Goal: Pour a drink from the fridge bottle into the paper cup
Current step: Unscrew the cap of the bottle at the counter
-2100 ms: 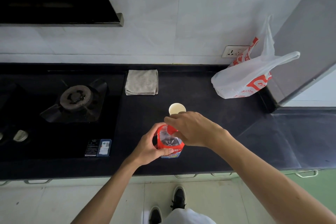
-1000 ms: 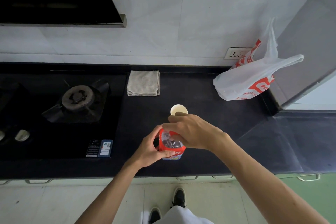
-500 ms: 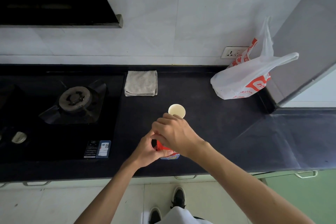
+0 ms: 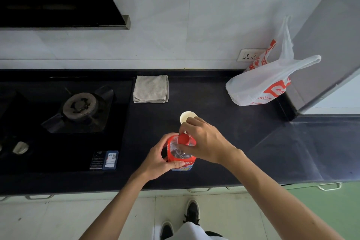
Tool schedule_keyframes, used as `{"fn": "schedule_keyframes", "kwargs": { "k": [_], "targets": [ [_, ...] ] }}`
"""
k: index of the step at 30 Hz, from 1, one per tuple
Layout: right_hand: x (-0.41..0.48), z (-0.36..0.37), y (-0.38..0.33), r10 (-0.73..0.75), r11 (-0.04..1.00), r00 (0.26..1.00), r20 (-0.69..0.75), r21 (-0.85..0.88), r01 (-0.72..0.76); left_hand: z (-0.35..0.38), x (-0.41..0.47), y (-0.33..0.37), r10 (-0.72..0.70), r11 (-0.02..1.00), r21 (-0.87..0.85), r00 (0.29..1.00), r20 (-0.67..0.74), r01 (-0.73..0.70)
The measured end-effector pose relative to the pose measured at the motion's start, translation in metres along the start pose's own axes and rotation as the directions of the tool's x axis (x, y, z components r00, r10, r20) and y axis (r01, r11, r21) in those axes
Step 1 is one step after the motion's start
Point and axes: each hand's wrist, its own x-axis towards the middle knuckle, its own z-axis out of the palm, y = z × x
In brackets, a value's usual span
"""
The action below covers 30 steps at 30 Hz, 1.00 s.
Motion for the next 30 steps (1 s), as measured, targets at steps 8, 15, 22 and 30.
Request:
{"fn": "schedule_keyframes", "kwargs": {
  "k": [8,15,22,30],
  "targets": [
    [-0.003,-0.006,0.009,-0.084,0.971,0.996,0.004,0.227,0.081,0.002,0.001,-0.002,-0.018,0.999,-0.040,1.000,-0.004,0.018],
    [-0.041,0.001,0.053,0.255,0.885,0.943,-0.213,0.446,-0.138,0.000,0.003,-0.001,-0.039,0.998,-0.041,0.999,0.000,0.038],
    [-0.103,0.048,0.117,0.520,0.822,0.844,-0.132,0.346,-0.452,0.001,0.003,-0.003,-0.053,0.998,-0.034,0.998,-0.022,0.053],
    [-0.140,0.086,0.159,0.615,0.741,0.787,-0.052,0.380,-0.554,0.005,0.009,-0.005,-0.054,0.998,-0.045,0.994,-0.099,0.050]
  ]
}}
